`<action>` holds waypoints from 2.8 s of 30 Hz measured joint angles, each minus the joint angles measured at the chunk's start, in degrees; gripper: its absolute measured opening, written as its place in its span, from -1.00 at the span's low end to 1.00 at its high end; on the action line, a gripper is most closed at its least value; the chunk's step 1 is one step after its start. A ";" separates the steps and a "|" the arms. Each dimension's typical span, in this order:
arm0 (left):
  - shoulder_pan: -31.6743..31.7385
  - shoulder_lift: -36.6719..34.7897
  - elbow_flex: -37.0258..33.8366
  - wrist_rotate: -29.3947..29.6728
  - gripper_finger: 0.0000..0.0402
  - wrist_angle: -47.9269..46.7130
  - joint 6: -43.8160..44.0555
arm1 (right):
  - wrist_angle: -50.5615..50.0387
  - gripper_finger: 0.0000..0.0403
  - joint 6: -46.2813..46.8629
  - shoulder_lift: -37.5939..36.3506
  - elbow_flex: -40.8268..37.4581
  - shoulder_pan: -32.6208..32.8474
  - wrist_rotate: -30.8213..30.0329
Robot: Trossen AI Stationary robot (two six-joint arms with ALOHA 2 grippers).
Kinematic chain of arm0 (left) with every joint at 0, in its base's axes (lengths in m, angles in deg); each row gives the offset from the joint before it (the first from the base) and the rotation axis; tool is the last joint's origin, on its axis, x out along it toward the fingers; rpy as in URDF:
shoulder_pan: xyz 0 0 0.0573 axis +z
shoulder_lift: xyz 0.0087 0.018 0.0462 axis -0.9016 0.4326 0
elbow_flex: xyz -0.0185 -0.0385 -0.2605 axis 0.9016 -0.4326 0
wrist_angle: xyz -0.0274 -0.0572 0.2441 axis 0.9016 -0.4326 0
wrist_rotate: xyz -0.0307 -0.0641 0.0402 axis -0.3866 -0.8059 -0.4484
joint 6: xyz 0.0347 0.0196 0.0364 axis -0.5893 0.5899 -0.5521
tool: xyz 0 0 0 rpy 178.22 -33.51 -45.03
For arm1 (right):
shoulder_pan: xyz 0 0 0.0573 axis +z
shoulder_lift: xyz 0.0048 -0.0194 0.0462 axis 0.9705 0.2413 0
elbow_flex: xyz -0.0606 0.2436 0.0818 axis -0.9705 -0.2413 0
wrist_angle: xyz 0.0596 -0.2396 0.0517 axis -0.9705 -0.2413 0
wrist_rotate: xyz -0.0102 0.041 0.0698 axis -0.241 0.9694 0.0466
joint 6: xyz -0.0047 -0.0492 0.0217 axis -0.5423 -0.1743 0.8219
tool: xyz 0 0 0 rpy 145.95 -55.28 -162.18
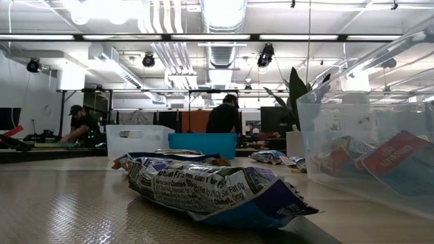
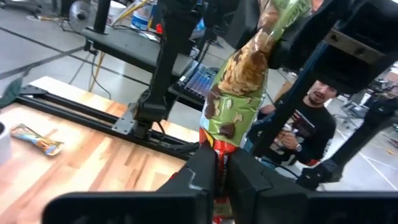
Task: Pick and place Granola Bars by type
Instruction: Put the red granola bar into the bottom transparent bin
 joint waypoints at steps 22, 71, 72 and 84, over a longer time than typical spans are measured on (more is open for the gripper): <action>0.31 -8.25 0.00 -8.94 -0.17 -7.27 -2.47 | -19.56 -0.84 11.34 -0.14 0.00 0.55 17.23; 3.52 -8.62 0.00 -9.38 -0.16 -22.97 -0.53 | -31.25 -0.89 23.99 30.55 0.00 10.16 37.01; 3.52 -8.62 0.00 -9.38 -0.16 -23.17 -0.68 | -31.25 -0.89 23.70 30.87 0.00 10.20 36.38; 3.52 -8.62 0.00 -10.08 -0.17 -24.54 -0.99 | -31.04 -0.88 22.16 35.71 0.00 11.19 35.53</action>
